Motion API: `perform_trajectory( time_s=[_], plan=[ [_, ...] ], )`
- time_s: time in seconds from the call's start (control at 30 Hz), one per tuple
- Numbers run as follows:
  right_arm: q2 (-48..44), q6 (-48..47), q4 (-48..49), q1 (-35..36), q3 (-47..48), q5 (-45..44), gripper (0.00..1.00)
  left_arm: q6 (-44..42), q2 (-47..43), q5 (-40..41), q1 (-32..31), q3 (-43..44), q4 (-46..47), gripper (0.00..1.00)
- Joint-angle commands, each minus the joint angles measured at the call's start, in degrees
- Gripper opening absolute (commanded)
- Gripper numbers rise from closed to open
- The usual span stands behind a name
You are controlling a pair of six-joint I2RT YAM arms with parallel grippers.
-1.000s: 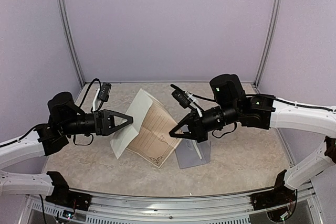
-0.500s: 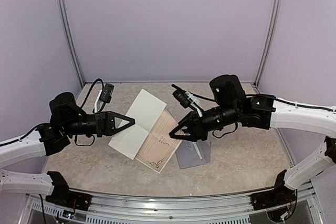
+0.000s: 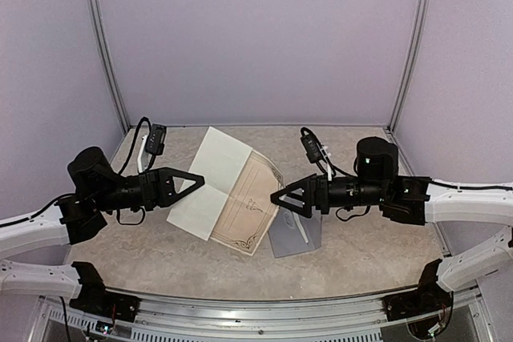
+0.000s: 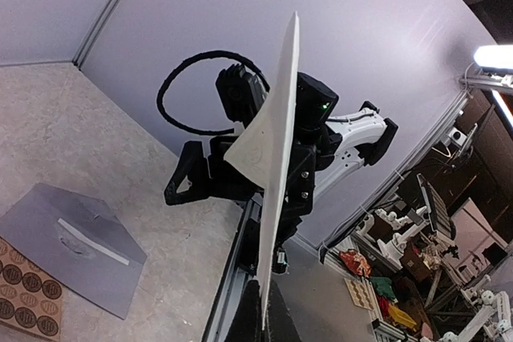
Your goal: Place the letter into the envelope and seal it
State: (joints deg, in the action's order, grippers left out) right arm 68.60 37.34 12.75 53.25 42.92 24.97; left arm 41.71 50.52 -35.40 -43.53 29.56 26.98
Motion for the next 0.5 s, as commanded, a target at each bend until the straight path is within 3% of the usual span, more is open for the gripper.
perform_trajectory(
  time_s=[0.0,0.17,0.33,0.37,0.47],
  plan=[
    [2.1,4.1,15.0,3.4,0.3,4.7,0.99,-0.2,0.0,2.4,-0.9,-0.5,4.6,0.00],
    [2.8,5.6,20.4,4.3,-0.3,2.5,0.89,-0.1,0.7,2.6,-1.6,-0.6,5.3,0.00],
    [2.2,6.2,22.4,4.3,-0.5,-1.7,0.62,-0.2,0.7,2.8,-2.0,-0.9,5.4,0.00],
    [2.1,6.3,22.5,4.4,-0.5,-2.2,0.54,-0.1,0.7,2.9,-2.0,-0.9,5.3,0.00],
    [2.1,6.5,21.8,4.2,-0.5,-3.8,0.17,-0.6,0.7,3.0,-2.0,-1.0,4.4,0.00]
  ],
)
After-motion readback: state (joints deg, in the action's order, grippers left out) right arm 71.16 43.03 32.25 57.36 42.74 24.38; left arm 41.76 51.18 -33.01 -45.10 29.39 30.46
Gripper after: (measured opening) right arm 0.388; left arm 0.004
